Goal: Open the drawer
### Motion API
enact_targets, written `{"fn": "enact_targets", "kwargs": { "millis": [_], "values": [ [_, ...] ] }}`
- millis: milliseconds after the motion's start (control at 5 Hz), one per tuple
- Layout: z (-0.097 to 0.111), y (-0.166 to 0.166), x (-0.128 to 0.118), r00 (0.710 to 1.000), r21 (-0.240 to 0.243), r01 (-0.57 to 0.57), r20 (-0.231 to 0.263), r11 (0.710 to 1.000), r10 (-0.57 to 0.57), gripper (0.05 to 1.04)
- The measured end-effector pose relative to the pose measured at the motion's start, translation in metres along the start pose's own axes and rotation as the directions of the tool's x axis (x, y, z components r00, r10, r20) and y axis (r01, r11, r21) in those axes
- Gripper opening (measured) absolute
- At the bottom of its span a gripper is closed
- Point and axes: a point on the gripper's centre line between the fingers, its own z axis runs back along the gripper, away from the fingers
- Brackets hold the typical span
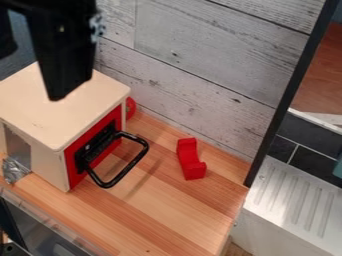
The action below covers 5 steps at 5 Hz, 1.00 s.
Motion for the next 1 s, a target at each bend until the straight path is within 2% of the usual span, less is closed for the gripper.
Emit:
{"fn": "enact_targets", "kwargs": {
  "millis": [200,400,600,1000],
  "values": [
    [-0.003,0.000,-0.001,1.000,0.001,-0.002,-0.004,1.000,0.002,0.999],
    [-0.035,0.005,0.008,1.000,0.038,-0.010,-0.015,0.999,0.011,0.999],
    [-0.060,0.000,0.010,1.000,0.054,0.014,-0.008,0.998,-0.014,0.999],
    [-0.126,0.006,0.036,1.000,0.108,-0.015,-0.017,0.994,0.017,0.999]
  ]
}}
